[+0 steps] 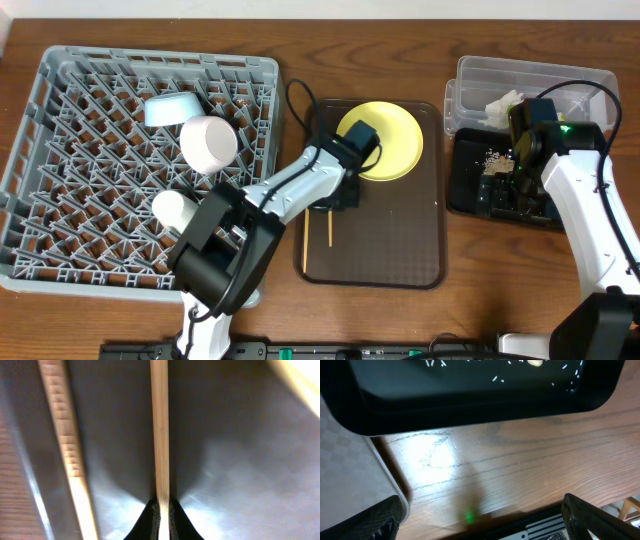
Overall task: Sort waste into correct bins and load items into the dishwasher
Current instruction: 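Reach left gripper to the wooden chopsticks and pinch one, then carry chopstick left and stand it upright in the dish rack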
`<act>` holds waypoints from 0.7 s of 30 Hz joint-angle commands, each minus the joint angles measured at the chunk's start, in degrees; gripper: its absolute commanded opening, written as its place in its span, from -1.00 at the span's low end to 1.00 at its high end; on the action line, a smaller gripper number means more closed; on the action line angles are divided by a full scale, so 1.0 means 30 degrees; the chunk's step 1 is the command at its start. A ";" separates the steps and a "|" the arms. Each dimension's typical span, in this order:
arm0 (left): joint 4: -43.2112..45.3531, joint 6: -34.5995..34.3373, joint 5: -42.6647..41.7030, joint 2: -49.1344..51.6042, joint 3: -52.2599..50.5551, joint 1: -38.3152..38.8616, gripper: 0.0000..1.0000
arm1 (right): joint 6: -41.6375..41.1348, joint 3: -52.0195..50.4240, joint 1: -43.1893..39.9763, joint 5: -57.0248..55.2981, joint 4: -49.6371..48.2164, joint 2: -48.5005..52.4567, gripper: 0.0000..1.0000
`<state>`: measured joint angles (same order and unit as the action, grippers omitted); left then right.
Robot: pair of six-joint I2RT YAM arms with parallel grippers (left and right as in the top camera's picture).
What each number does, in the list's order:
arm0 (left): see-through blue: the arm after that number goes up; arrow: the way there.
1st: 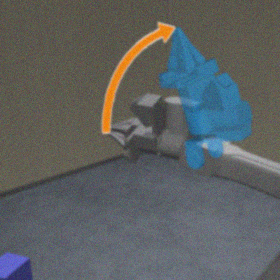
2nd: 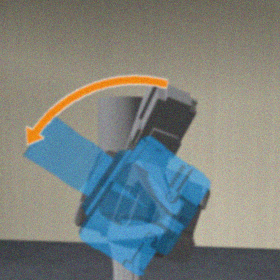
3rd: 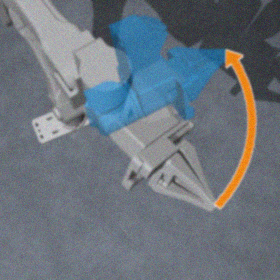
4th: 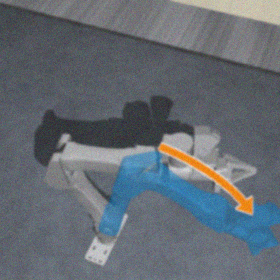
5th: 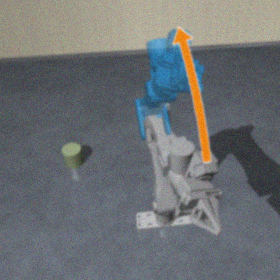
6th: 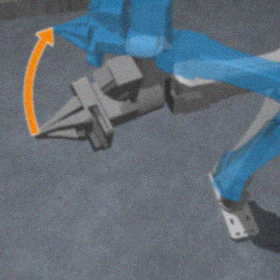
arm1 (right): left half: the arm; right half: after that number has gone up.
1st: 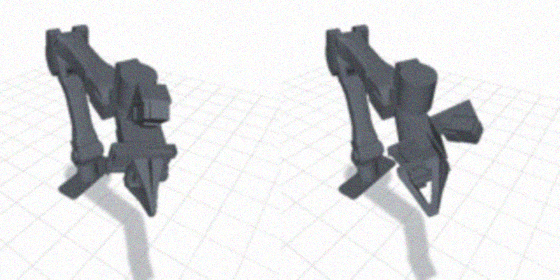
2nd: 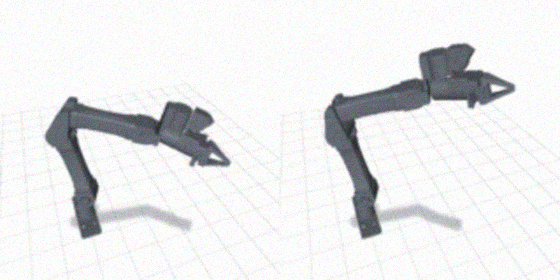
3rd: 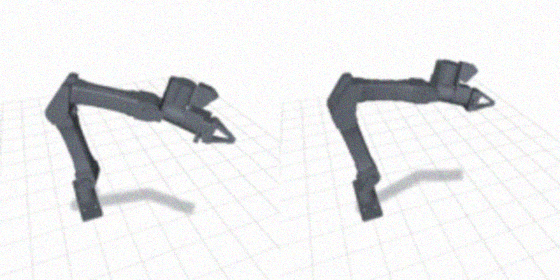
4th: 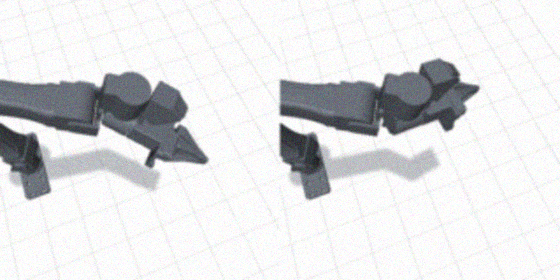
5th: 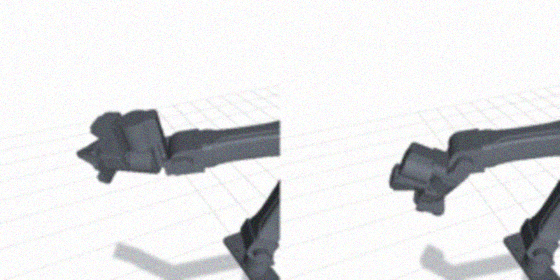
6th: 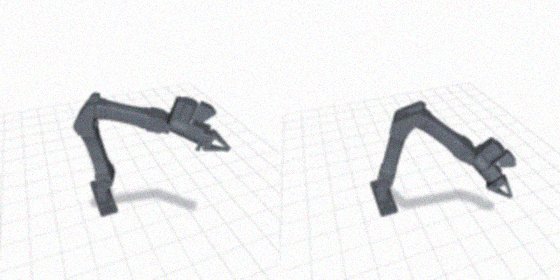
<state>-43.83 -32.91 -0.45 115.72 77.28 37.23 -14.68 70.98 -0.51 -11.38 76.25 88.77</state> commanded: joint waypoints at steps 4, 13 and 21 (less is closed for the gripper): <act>-0.0874 0.2528 0.0386 -0.1865 0.0539 -0.1341 -0.88 | -0.0160 0.0138 -0.0270 -0.0131 -0.0058 -0.0270 0.98; -0.2994 0.6309 0.0386 -0.7723 0.0794 -0.3089 -0.88 | -0.0160 0.0138 -0.0270 -0.0131 -0.0058 -0.0270 0.99; -0.5144 0.9267 0.0393 -1.0032 0.0787 -0.6390 -0.88 | -0.0160 0.0138 -0.0270 -0.0124 -0.0058 -0.0270 0.98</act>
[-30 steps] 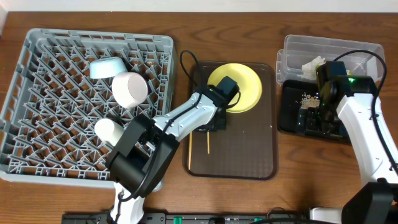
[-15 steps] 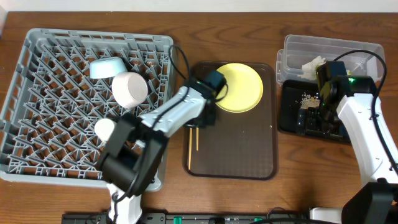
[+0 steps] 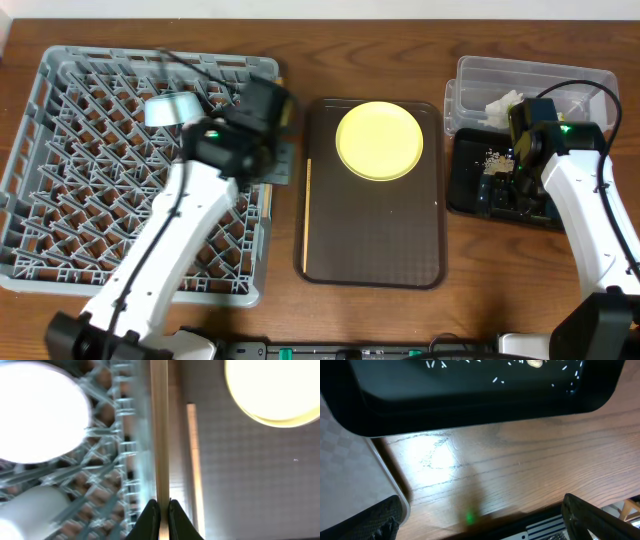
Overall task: Sort waste into correct bins and load items into the dishwasher
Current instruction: 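Carry chopstick left and stand it upright in the dish rack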
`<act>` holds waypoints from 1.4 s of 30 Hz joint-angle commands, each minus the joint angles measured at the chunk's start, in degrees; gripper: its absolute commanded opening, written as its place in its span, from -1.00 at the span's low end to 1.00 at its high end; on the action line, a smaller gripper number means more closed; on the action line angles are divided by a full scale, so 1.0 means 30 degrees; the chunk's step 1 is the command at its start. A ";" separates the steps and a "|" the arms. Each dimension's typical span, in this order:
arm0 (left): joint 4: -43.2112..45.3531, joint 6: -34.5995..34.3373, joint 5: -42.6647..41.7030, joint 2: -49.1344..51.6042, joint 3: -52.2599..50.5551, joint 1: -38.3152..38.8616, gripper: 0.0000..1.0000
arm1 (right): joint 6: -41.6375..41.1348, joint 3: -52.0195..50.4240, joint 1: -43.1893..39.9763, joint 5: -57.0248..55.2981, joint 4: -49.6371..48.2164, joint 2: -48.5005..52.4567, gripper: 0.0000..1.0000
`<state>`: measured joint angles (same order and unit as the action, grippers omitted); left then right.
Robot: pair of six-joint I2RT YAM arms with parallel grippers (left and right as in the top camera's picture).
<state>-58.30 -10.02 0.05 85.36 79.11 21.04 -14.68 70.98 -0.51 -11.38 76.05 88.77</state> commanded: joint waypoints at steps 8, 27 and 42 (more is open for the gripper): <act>-0.0313 0.1770 0.0182 0.0845 -0.0969 -0.3315 -0.88 | -0.0160 0.0138 -0.0270 -0.0124 0.0000 -0.0270 0.98; 0.1056 0.1770 -0.2025 0.5064 -0.1195 -0.3271 -0.88 | -0.0168 0.0138 -0.0270 -0.0124 -0.0073 -0.0270 0.98; 0.1479 0.1770 -0.2018 0.5173 -0.1195 -0.3271 -0.47 | -0.0160 0.0138 -0.0270 -0.0117 0.0007 -0.0270 0.98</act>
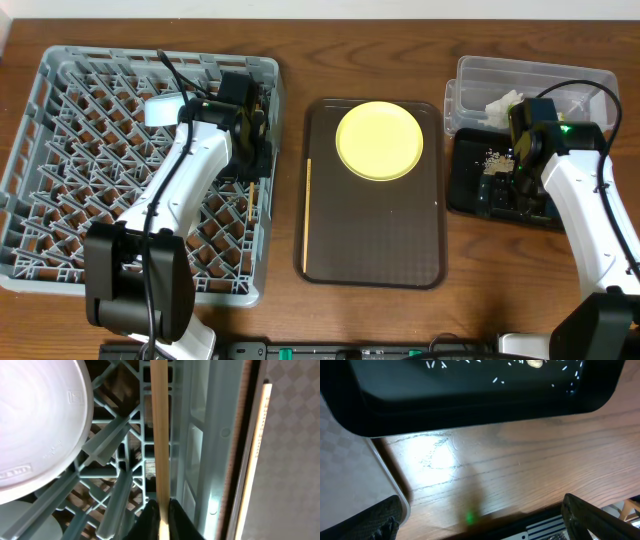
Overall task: Sort waste into correct bins and load items into the dishwasher
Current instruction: 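Carry chopstick left and stand it upright in the dish rack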
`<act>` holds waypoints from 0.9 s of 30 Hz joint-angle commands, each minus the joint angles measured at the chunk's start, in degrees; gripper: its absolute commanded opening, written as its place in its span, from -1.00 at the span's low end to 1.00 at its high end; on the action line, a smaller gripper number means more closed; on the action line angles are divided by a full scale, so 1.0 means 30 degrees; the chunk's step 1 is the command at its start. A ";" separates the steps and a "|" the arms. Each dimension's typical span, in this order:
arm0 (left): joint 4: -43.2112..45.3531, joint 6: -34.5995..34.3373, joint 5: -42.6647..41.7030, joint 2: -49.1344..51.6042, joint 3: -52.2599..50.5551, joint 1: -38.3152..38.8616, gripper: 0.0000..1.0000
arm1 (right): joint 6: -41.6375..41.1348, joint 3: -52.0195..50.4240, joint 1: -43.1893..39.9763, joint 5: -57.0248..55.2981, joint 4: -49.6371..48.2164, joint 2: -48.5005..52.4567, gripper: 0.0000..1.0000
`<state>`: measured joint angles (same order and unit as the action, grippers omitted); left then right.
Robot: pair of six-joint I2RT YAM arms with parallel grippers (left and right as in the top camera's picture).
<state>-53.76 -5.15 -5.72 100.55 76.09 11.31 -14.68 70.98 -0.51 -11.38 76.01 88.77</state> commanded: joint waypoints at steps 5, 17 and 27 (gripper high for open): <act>-0.0044 0.0146 -0.0095 0.0109 -0.0189 -0.0029 0.24 | -0.0168 0.0138 -0.0270 -0.0117 0.0029 -0.0270 0.99; -0.0029 0.0146 -0.0095 0.0109 -0.0189 -0.0029 0.29 | -0.0160 0.0138 -0.0270 -0.0117 0.0022 -0.0270 0.99; 0.0117 0.0146 -0.0087 -0.1348 0.0517 0.0736 0.57 | -0.0160 0.0138 -0.0270 -0.0124 0.0007 -0.0270 0.99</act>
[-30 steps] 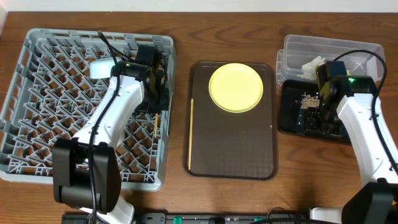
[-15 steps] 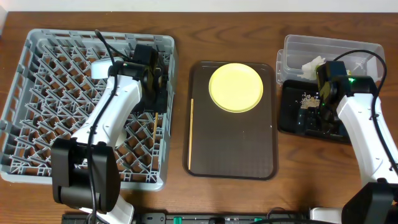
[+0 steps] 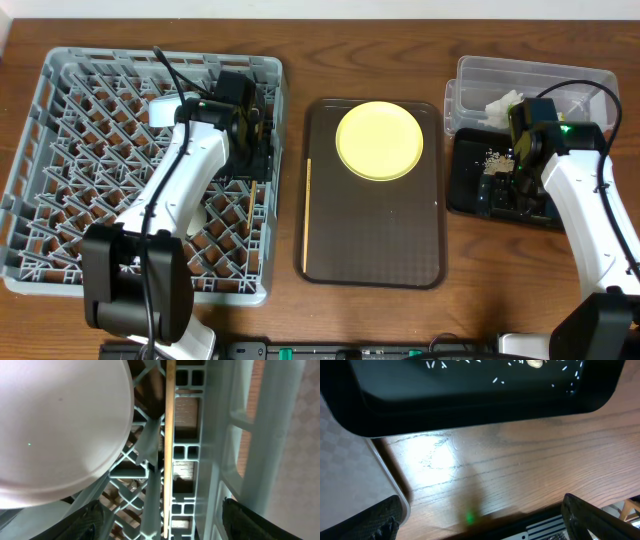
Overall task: Sort waste into correct bins and load items into the dishwasher
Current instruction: 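Carry chopstick left and stand it upright in the dish rack, then reach left gripper back and pinch the second chopstick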
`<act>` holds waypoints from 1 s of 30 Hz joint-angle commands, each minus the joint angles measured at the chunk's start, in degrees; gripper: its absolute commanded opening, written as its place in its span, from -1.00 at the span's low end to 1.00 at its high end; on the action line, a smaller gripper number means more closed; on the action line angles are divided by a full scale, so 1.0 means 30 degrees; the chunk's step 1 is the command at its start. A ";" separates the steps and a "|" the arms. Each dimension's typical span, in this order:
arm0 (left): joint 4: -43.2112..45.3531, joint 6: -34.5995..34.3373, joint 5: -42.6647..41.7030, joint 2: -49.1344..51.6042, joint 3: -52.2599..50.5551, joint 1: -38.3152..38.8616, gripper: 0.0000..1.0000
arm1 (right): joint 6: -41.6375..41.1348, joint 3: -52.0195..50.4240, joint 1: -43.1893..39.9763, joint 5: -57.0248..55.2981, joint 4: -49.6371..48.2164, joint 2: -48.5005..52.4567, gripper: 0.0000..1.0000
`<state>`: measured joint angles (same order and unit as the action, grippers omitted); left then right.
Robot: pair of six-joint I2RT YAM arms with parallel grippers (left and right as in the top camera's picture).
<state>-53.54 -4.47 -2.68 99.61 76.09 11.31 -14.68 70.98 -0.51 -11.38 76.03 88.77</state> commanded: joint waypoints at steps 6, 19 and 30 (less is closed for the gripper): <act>0.0692 -0.0495 -0.1100 -0.2543 0.0576 0.2397 0.58 | -0.0168 0.0138 -0.0270 -0.0124 0.0007 -0.0270 0.99; 0.2178 -0.5399 -0.0729 -0.0328 0.0350 0.6375 0.58 | -0.0160 0.0138 -0.0270 -0.0124 -0.0058 -0.0270 0.98; 0.2120 -0.7089 0.0270 0.3082 0.0350 0.8051 0.58 | -0.0168 0.0138 -0.0270 -0.0124 0.0015 -0.0270 0.99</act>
<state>-46.89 -23.90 -3.75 107.11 76.60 35.07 -14.68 70.98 -0.51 -11.38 75.88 88.77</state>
